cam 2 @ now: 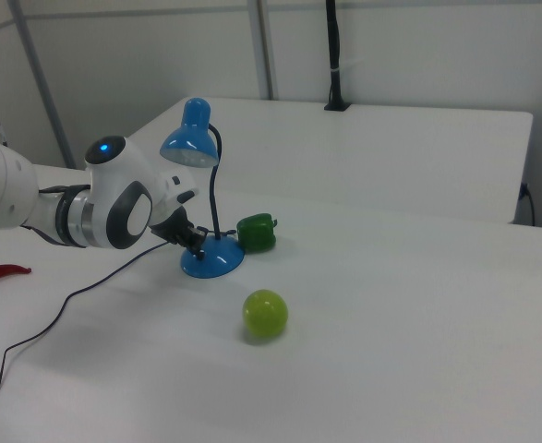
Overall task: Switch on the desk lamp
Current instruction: 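Press down on the switch on the lamp base with the gripper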
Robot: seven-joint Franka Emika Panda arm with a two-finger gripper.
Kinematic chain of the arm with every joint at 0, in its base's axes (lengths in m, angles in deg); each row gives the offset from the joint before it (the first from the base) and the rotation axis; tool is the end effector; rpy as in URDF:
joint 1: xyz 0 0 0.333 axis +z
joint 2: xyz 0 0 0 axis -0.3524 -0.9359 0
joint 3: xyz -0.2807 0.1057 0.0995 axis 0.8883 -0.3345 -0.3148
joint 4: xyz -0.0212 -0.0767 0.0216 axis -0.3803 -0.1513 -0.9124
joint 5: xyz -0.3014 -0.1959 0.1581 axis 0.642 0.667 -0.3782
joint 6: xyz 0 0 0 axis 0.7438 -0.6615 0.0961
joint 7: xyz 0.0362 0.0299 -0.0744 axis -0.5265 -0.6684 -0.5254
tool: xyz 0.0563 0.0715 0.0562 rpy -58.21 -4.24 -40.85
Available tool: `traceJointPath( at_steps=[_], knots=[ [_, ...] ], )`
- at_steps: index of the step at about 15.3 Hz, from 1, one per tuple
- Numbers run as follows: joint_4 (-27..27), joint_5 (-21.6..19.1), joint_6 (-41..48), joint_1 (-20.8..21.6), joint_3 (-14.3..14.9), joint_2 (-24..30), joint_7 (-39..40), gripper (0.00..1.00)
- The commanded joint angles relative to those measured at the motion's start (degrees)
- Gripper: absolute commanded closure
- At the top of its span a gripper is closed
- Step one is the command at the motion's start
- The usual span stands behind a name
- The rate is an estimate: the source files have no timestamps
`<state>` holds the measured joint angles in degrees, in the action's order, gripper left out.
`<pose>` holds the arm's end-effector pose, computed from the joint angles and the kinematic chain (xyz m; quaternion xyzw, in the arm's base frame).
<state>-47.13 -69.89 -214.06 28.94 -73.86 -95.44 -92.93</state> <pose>0.6588 0.0983 0.3306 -0.9706 -0.0640 -0.2320 0.0037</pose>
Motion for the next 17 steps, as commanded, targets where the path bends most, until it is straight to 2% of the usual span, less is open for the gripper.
traceJointPath(
  at_steps=[1, 17],
  knots=[
    [1.4, 2.2, -1.3, 0.3, 0.7, -1.3, -1.8, 1.00],
    [1.5, 3.9, -1.8, 0.3, 1.1, -2.9, -1.8, 1.00]
  ],
)
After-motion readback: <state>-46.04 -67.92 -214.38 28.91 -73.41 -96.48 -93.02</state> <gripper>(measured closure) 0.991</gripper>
